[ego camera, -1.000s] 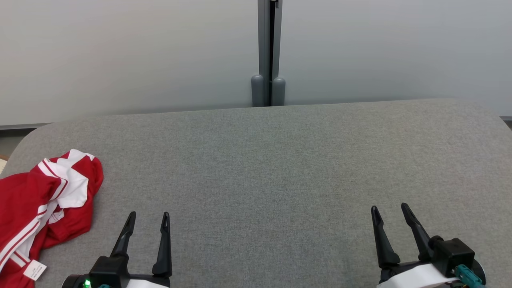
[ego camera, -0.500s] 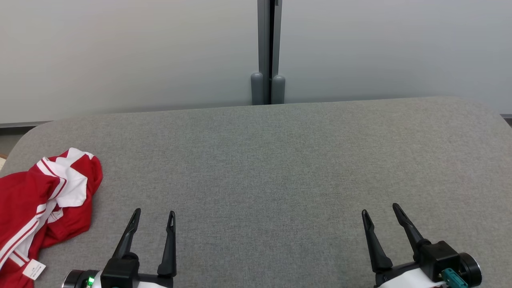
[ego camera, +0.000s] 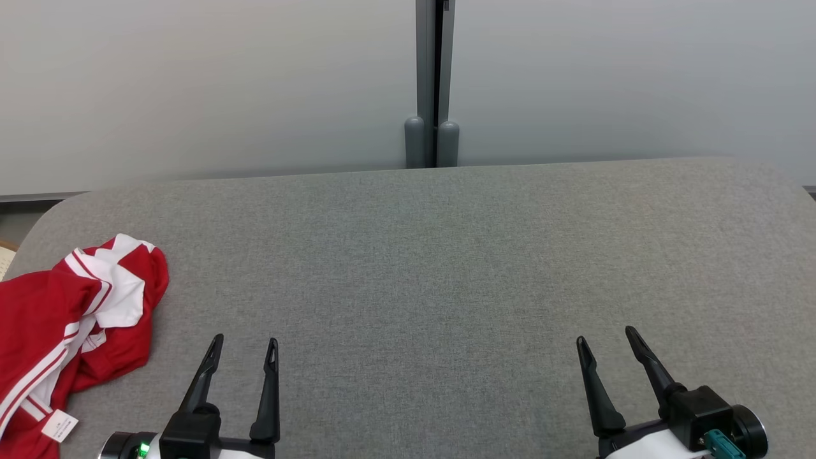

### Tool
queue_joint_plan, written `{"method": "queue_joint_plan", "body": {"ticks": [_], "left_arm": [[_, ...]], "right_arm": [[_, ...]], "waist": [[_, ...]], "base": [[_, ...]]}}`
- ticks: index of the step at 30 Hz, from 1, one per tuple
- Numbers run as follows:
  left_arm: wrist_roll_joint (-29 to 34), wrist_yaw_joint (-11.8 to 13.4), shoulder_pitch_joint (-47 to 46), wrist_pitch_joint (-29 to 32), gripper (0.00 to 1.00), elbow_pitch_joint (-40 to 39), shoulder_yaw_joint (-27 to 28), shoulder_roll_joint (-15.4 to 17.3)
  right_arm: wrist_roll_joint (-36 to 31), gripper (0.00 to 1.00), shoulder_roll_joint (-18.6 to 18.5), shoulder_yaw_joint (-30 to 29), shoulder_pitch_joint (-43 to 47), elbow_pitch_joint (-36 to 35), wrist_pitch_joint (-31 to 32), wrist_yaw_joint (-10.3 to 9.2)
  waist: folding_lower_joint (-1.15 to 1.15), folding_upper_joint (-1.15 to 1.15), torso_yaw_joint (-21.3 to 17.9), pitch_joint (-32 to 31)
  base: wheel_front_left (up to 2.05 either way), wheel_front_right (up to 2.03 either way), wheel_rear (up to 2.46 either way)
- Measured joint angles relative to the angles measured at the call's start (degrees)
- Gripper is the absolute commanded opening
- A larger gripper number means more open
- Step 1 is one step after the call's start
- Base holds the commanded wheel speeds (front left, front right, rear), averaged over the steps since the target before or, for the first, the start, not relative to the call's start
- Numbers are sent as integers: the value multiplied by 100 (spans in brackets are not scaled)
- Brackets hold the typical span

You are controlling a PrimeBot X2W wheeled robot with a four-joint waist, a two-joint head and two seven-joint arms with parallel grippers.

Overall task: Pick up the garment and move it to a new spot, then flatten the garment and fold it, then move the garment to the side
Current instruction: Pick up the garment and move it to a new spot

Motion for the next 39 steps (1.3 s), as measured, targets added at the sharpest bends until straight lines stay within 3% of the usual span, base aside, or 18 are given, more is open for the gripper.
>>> {"method": "queue_joint_plan", "body": {"ticks": [10,31,39], "left_arm": [[-63,7,8,-1,100,13,47,-5],[-209,141,230,0,100,-171,179,-9],[-445,389,233,-1,100,-405,338,-4]], "right_arm": [[16,100,-1,124,124,-10,-13,1],[13,100,-7,434,239,76,-14,1],[-156,100,0,665,-86,238,-14,2]], "waist": [[0,0,480,-21],[0,0,2507,56],[0,0,2779,371]], "base": [[0,0,0],[0,0,0],[0,0,0]]}}
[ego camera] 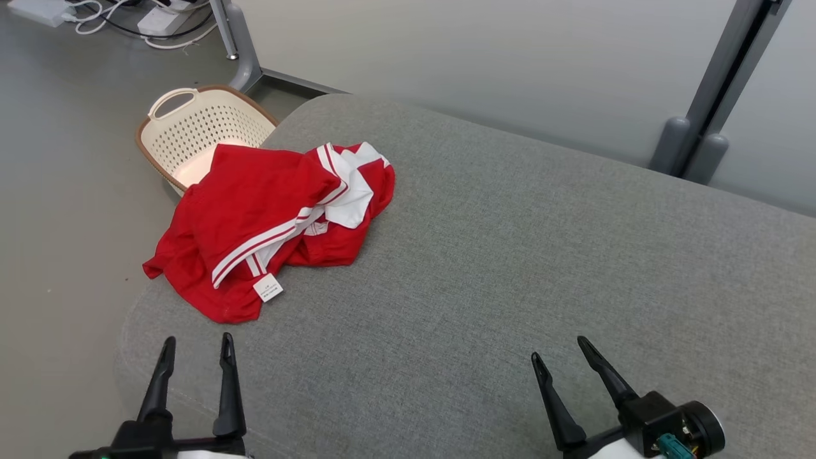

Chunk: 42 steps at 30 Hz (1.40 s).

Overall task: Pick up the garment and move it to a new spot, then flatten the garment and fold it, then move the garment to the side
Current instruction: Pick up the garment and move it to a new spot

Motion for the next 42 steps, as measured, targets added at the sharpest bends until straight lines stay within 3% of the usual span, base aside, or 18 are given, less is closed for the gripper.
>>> {"method": "queue_joint_plan", "body": {"ticks": [4,8,12,13,17,21,27,33,38,39,40,41,42], "left_arm": [[-47,-75,-435,0,100,-91,221,1],[11,-448,-1306,0,100,92,519,32],[-7,-836,-2427,-1,100,836,711,232],[-7,-836,-2427,-1,100,836,711,232],[-112,-1169,-3546,63,100,2423,558,546],[-428,-1294,-4773,512,100,3735,431,839],[-1251,-1321,-5776,1323,100,4930,-361,976],[-2364,-1332,-6080,2173,100,5223,-1352,1166],[-2955,-1332,-6121,2471,100,5445,-1841,1326],[-3087,-1332,-6117,2583,85,5467,-1945,1334],[-3251,-1332,-6106,2692,51,5475,-2031,1330],[-3383,-1330,-6091,2721,33,5460,-2114,1336],[-3486,-1330,-6082,2686,0,5453,-2182,1377]], "right_arm": [[-177,100,-1,-24,-155,34,-1,0],[-307,100,-26,-179,-240,49,0,0],[-450,100,-215,-408,-286,-26,0,0],[-450,100,-215,-408,-286,-26,0,0],[-545,100,-364,-660,-301,-183,0,0],[-587,100,-548,-760,-452,-272,0,1],[-597,100,-652,-878,-719,-526,-22,11],[-646,100,-661,-855,-881,-726,-74,25],[-675,100,-625,-759,-1019,-773,-84,25],[-676,100,-615,-744,-1045,-775,-87,25],[-676,100,-605,-726,-1073,-775,-87,25],[-672,100,-599,-716,-1090,-775,-88,25],[-669,100,-589,-710,-1102,-775,-88,25]], "waist": [[0,0,42,210],[0,0,58,483],[0,0,55,813],[0,0,55,813],[0,0,22,1167],[0,0,-91,1563],[0,0,-336,2134],[0,0,-533,2558],[0,0,-665,2762],[0,0,-690,2788],[0,0,-712,2807],[0,0,-729,2823],[0,0,-745,2835]], "base": [[0,0,0],[0,0,0],[0,0,0],[0,0,0],[0,0,0],[0,0,0],[0,0,0],[0,0,0],[0,0,0],[0,0,0],[0,0,0],[0,0,0],[0,0,0]]}}
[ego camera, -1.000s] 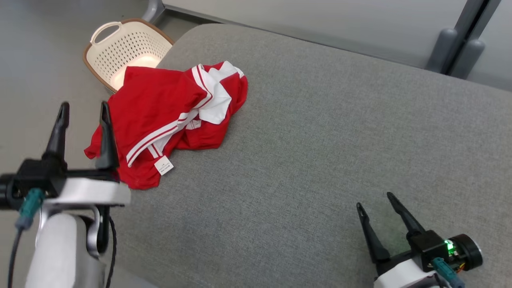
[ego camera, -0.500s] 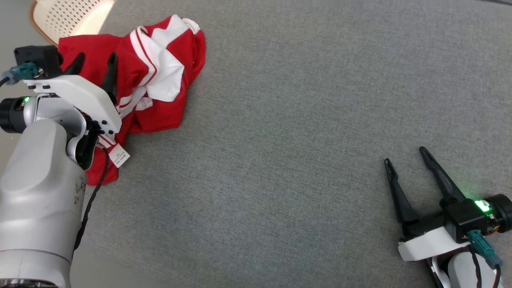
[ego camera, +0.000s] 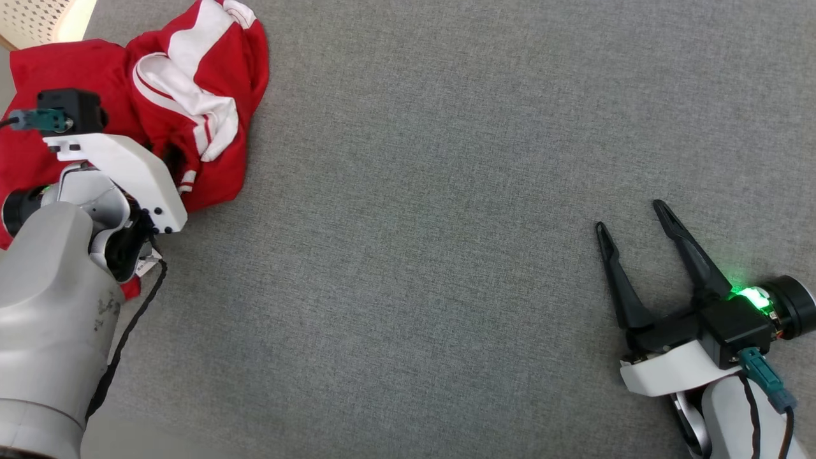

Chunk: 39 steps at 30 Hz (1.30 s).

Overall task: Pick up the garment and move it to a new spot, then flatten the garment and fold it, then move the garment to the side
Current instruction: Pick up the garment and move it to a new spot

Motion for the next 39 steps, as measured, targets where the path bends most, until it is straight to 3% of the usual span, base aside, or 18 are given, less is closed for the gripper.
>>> {"method": "queue_joint_plan", "body": {"ticks": [3,8,16,24,29,35,39], "left_arm": [[-259,0,41,-330,0,-54,-183,122],[-598,-1,197,-1396,0,-291,-599,350],[-657,-1,235,-2162,0,-992,-1416,1193],[-910,-1,-7,-1840,0,-2595,-2116,2261],[-1023,-1,-154,-1462,0,-3573,-2298,2800],[-1201,-2,-237,-1267,0,-4515,-2315,3140],[-1292,-2,-237,-1228,0,-4921,-2370,3111]], "right_arm": [[98,100,43,-47,-16,20,0,8],[268,100,123,-181,-21,267,3,9],[665,100,293,-312,221,761,47,-20],[955,100,558,-167,581,1012,86,-21],[1276,100,570,-30,790,1073,86,-22],[1506,100,583,2,797,933,87,-22],[1528,100,582,-113,744,882,86,-22]], "waist": [[0,0,-20,-4],[0,0,-10,-249],[0,0,-22,-954],[0,0,-136,-1826],[0,0,-419,-2272],[0,-1,-1082,-2475],[0,0,-1590,-2471]], "base": [[0,0,0],[0,0,0],[0,0,0],[0,0,0],[0,0,0],[0,0,0],[0,0,0]]}}
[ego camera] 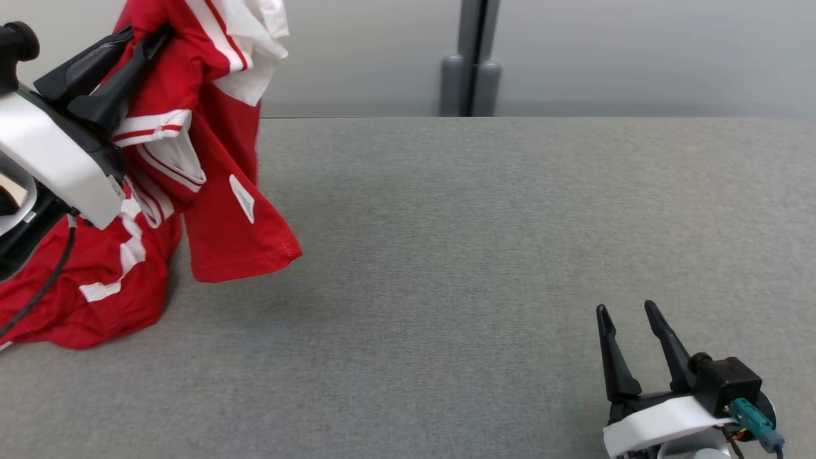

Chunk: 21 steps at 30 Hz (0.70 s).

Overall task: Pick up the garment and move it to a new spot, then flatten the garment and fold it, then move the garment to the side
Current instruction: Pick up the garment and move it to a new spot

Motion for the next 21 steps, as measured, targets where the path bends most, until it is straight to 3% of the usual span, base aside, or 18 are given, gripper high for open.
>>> {"method": "queue_joint_plan", "body": {"ticks": [4,10,21], "left_arm": [[-102,0,-3,58,0,-211,-37,-124],[-91,0,-120,312,0,-163,-371,-571],[-388,1,-319,341,0,632,-1577,-1812]], "right_arm": [[80,100,-2,-75,-112,-96,1,0],[393,100,1,92,-254,-147,1,0],[1090,100,-5,424,-646,-309,1,-2]], "waist": [[0,0,-526,104],[0,0,-1324,370],[1,0,-2585,1232]], "base": [[0,0,0],[0,0,0],[0,0,0]]}}
